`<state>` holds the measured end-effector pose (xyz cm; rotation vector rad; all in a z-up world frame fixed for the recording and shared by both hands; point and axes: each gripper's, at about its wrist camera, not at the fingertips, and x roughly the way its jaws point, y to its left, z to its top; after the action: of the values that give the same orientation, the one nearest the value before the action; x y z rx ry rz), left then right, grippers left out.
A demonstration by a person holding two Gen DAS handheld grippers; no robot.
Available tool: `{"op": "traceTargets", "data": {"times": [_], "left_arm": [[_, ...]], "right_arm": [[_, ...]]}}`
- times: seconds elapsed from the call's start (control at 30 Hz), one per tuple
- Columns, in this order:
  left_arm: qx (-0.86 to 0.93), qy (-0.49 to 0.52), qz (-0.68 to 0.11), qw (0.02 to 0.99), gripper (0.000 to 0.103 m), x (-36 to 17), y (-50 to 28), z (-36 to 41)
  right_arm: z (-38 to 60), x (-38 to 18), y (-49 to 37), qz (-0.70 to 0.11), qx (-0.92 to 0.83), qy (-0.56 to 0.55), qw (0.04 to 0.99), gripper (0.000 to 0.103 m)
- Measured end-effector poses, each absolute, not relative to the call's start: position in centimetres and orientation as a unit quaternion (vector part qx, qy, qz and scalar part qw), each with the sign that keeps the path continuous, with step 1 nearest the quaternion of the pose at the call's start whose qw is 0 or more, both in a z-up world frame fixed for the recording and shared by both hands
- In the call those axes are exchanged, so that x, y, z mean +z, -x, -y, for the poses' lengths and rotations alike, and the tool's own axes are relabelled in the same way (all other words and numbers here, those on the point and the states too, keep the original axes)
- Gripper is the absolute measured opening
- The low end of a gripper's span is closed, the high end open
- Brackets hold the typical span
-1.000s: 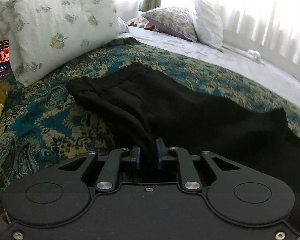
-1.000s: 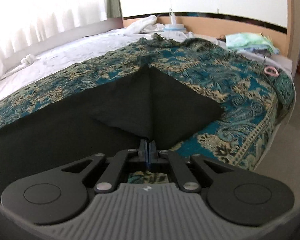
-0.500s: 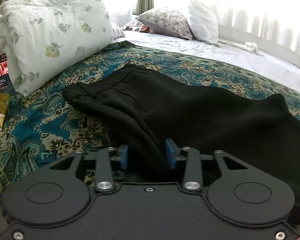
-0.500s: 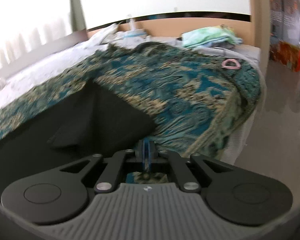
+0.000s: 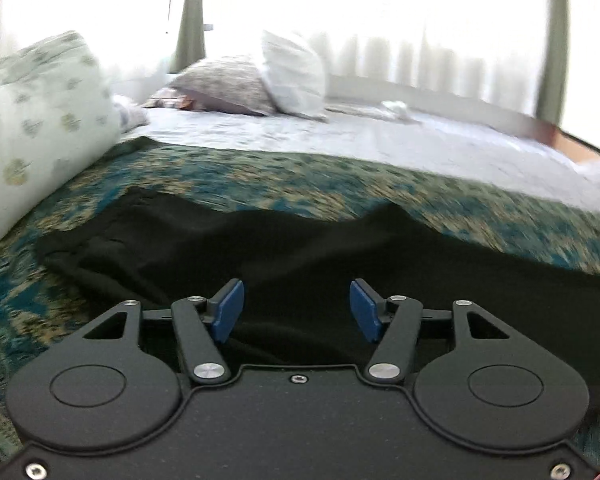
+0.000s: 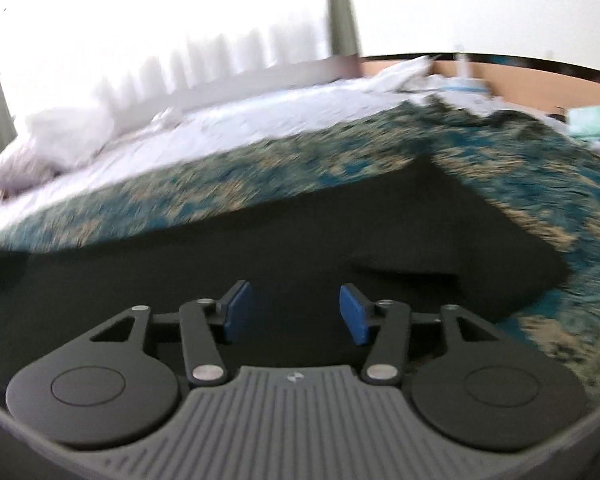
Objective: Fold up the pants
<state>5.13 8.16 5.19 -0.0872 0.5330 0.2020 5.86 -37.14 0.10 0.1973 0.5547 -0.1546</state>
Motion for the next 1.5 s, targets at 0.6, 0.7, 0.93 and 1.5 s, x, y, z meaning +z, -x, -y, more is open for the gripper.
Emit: {"op": "traceTargets", "data": {"times": [0.6,0.7,0.93,1.5], "left_arm": [[0.061,-0.015,-0.323,0.944,0.058,0.8,-4.6,-5.2],[0.049,-0.009,-0.319,0.946,0.059,1.4,-4.5,-5.5],[0.053,0.009,-0.293,0.955,0.067,2.9,-3.0,-8.1],[0.196,0.140,-0.248,0.938,0.077,2.4,-3.4,-24.4]], "right_arm": [[48.5,0.3,-3.0,-0.238,-0.389,-0.140,0.879,0.064],[46.9,1.1,-2.4,-0.223,-0.372,-0.130,0.892,0.067],[39.8,2.9,-4.6,-0.234,-0.219,-0.099,0.942,0.077],[10.1,4.5,-19.2,-0.327,0.136,-0.073,0.932,0.092]]}}
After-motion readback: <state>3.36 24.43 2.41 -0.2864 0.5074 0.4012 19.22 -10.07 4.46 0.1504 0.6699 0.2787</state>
